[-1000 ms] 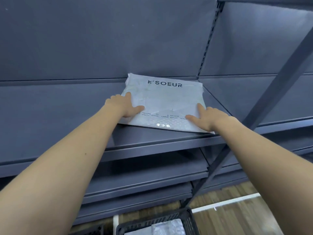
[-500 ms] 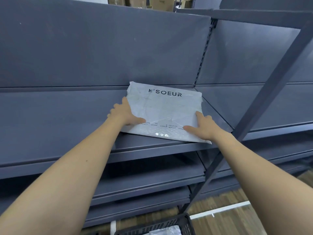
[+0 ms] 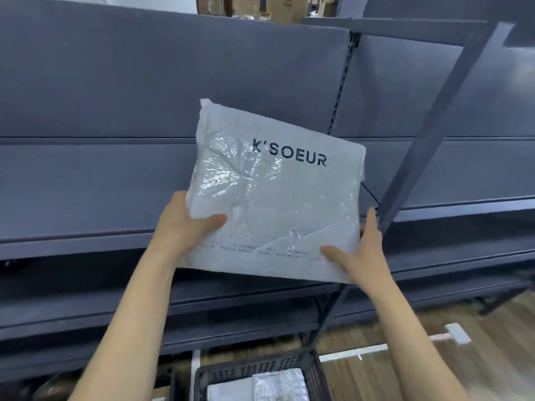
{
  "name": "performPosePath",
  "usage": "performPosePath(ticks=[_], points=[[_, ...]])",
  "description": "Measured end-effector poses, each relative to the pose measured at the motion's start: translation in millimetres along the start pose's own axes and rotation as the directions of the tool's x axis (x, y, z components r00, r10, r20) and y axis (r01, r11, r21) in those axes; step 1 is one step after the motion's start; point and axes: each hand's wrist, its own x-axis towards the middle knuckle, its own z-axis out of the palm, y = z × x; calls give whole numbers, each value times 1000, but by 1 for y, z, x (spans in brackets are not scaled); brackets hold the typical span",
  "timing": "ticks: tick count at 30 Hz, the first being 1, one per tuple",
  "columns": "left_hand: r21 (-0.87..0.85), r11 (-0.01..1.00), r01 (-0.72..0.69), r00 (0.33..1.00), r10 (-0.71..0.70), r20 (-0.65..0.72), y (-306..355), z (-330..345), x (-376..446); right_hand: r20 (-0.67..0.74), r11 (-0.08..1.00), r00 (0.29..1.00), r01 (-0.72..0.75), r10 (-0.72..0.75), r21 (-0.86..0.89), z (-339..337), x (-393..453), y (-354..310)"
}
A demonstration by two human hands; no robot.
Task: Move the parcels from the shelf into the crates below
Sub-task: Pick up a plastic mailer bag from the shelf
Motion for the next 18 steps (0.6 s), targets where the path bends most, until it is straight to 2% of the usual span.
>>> performPosePath(ticks=[3,7,13,18], points=[[5,1000,31,999,-30,-45,-17,7,-50,-13,989,998,-58,60,138,-13,-30,14],[132,986,104,994,-99,-41,-41,14,-85,29,972,994,-110,107,206,-35,-49,31],[171,974,149,988,-137,-76,-60,17,-102,253,974,966,-106,53,199,-52,-67,39],[106,982,159,982,-147,-115,-60,18,-114,327,975,945,-51,-22,214,-55,-78,31]])
